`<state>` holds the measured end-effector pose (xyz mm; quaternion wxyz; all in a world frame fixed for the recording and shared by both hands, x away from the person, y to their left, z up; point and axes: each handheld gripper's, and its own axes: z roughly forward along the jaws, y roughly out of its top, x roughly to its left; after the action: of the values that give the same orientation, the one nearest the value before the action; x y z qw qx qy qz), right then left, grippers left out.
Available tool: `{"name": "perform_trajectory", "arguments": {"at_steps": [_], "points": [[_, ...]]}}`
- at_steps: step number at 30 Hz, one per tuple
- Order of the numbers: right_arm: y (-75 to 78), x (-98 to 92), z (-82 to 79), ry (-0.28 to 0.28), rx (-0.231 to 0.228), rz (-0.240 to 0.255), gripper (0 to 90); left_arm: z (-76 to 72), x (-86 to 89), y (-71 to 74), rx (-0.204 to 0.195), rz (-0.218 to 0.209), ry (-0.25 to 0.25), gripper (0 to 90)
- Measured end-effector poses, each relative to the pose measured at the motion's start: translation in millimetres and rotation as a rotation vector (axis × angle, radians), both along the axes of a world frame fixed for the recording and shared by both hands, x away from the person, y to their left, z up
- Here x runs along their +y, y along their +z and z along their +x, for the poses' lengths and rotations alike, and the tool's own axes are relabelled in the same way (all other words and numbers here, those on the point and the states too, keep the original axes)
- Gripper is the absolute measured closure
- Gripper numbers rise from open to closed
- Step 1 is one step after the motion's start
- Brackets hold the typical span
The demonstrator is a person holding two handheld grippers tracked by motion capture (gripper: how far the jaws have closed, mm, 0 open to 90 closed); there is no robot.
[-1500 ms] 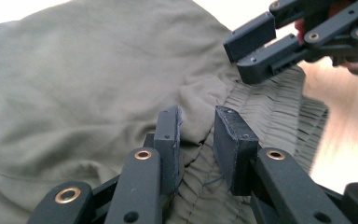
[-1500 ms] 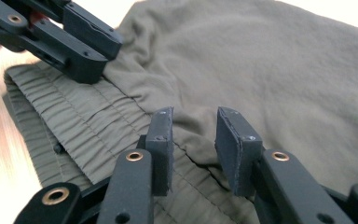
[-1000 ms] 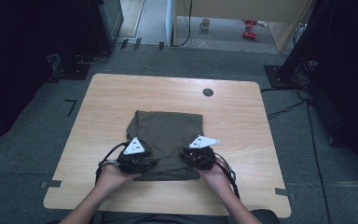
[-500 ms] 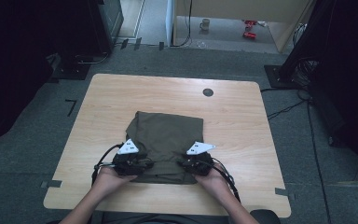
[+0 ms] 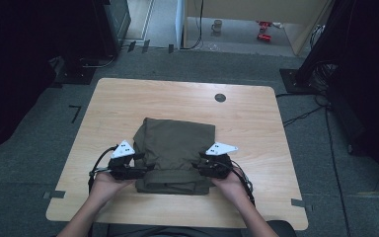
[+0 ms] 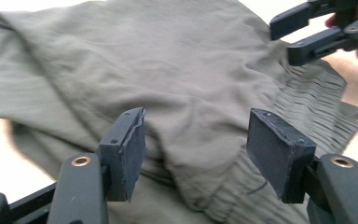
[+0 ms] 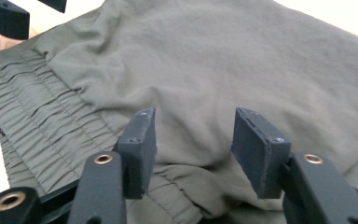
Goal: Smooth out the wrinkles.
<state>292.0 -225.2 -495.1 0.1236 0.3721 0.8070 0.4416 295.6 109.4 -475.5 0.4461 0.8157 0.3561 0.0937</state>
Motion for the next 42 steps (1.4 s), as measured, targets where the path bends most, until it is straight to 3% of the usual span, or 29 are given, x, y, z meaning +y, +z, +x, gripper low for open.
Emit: {"name": "perform_trajectory", "arguments": {"at_steps": [8, 15, 20, 25, 30, 36, 42], "points": [[0.7, -8.7, 7.3, -0.029, 0.023, 0.032, 36.6, 9.8, 12.5, 0.3, -0.026, 0.019, 0.035, 36.4], [-1.8, -17.1, 11.1, -0.055, 0.005, 0.030, 33.5, 19.3, 27.1, -2.8, 0.002, 0.019, 0.068, 36.0], [-4.0, -21.9, 13.7, -0.069, 0.000, 0.031, 33.0, 23.7, 35.7, -2.0, -0.006, 0.022, 0.090, 35.2], [-5.5, -29.7, 15.3, -0.083, -0.016, 0.016, 32.8, 29.0, 43.4, -4.6, -0.004, 0.041, 0.114, 34.6], [-6.0, -42.2, 18.0, -0.111, -0.051, -0.047, 31.0, 35.8, 49.5, -8.9, -0.003, 0.063, 0.142, 34.5], [-7.4, -53.2, 20.6, -0.140, -0.047, -0.050, 30.2, 42.6, 56.9, -13.5, 0.000, 0.095, 0.172, 34.5], [-9.4, -71.2, 23.3, -0.181, -0.040, -0.050, 28.9, 49.5, 69.7, -17.4, 0.010, 0.098, 0.211, 34.5]]}}
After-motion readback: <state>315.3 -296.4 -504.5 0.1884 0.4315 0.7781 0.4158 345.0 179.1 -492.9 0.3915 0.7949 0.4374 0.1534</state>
